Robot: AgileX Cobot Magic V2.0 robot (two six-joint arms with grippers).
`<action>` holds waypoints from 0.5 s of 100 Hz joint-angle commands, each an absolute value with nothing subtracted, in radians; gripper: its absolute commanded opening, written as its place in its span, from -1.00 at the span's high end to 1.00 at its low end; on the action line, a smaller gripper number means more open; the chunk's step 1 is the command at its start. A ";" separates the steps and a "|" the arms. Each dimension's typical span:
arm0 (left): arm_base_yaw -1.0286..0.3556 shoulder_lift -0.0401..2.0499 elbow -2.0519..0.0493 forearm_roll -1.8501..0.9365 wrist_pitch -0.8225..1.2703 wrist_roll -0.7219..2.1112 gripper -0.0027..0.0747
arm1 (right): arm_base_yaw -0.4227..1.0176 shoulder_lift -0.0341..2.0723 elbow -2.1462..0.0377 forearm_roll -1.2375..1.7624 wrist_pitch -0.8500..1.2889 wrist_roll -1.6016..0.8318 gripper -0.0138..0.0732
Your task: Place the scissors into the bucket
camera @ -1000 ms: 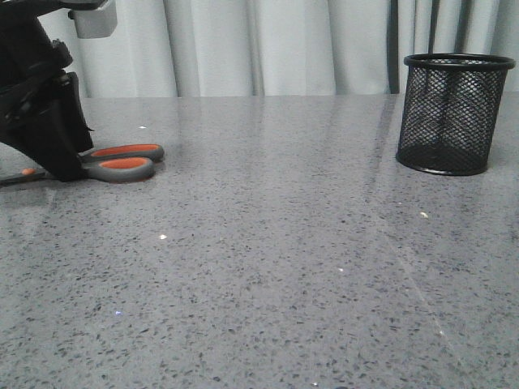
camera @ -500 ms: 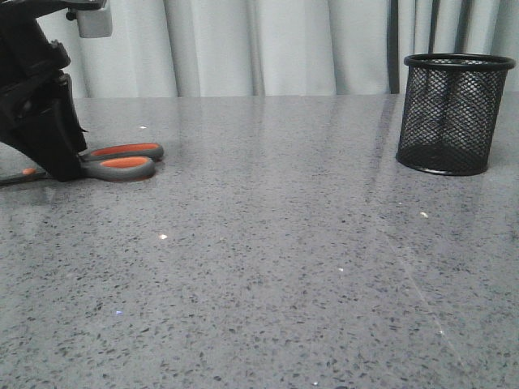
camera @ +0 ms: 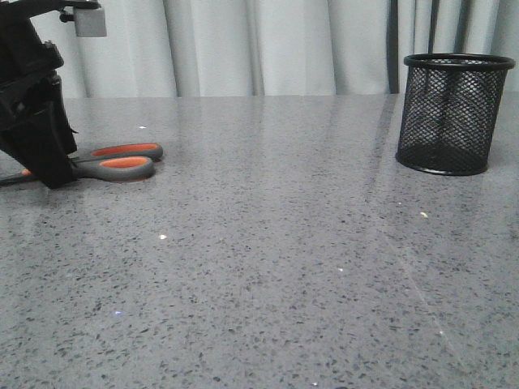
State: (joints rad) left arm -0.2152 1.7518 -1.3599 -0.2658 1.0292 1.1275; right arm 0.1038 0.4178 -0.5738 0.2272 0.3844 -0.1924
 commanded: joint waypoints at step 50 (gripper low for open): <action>-0.216 1.748 -1.381 -0.317 1.076 1.149 -0.02 | 0.103 0.432 -0.609 0.259 0.315 -0.197 -0.46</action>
State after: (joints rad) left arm -0.2152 1.7640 -1.3624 -0.2938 1.0578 1.1464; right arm 0.1038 0.4178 -0.5738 0.2446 0.3844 -0.1924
